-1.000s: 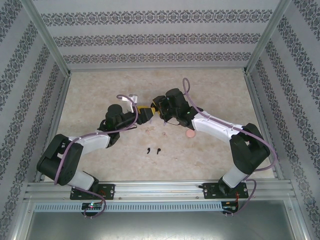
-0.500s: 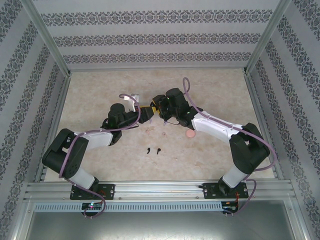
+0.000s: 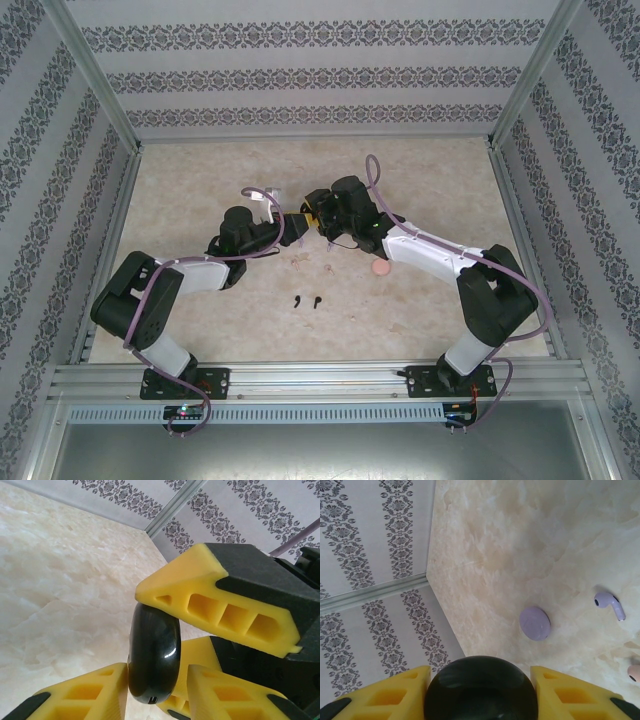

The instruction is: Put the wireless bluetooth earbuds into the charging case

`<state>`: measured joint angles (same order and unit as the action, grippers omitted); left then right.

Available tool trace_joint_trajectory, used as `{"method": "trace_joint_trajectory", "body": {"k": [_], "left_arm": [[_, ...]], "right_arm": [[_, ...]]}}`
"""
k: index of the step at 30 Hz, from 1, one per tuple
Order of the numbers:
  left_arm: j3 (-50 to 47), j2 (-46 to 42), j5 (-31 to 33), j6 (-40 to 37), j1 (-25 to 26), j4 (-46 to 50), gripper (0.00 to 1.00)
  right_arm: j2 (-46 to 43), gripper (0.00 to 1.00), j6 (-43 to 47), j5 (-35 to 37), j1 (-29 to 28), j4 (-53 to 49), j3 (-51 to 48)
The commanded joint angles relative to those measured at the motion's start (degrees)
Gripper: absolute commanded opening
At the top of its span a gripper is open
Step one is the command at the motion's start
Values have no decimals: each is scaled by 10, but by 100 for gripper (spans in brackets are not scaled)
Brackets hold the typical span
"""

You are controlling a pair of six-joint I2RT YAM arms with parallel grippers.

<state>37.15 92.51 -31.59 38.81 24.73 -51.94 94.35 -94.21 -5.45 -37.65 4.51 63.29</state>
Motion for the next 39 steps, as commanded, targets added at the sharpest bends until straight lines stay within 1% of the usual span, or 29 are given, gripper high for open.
{"method": "trace_joint_trajectory", "body": {"k": [1, 8, 12, 13, 16, 20, 25, 29, 35, 37, 39], "left_arm": [[18, 7, -11, 7, 12, -38, 33], [24, 7, -8, 6, 12, -36, 23], [27, 7, -6, 8, 12, -37, 21], [28, 6, -4, 8, 12, -38, 22], [31, 3, 3, 11, 12, -38, 28], [35, 1, 8, 13, 12, -35, 31], [38, 0, 9, 14, 12, -35, 31], [36, 0, 14, 14, 12, -38, 23], [39, 1, 9, 16, 13, -36, 7], [39, 0, 7, 19, 13, -33, 0], [40, 0, 2, 20, 13, -29, 0]], "right_arm": [[8, 45, -5, -3, -3, 23, 12], [4, 45, -4, -6, -4, 28, 9], [-3, 45, -2, -4, -4, 27, 3], [-3, 45, -2, -3, -4, 27, 2], [-6, 45, -3, -3, -4, 28, -3], [-11, 45, -1, -2, -4, 28, -5], [-13, 45, -1, -2, -3, 28, -6], [-14, 45, -2, -3, -4, 31, -10], [-23, 47, -1, -5, -4, 35, -15], [-27, 52, -1, -4, -3, 40, -20], [-33, 63, 5, -7, 3, 50, -23]]}}
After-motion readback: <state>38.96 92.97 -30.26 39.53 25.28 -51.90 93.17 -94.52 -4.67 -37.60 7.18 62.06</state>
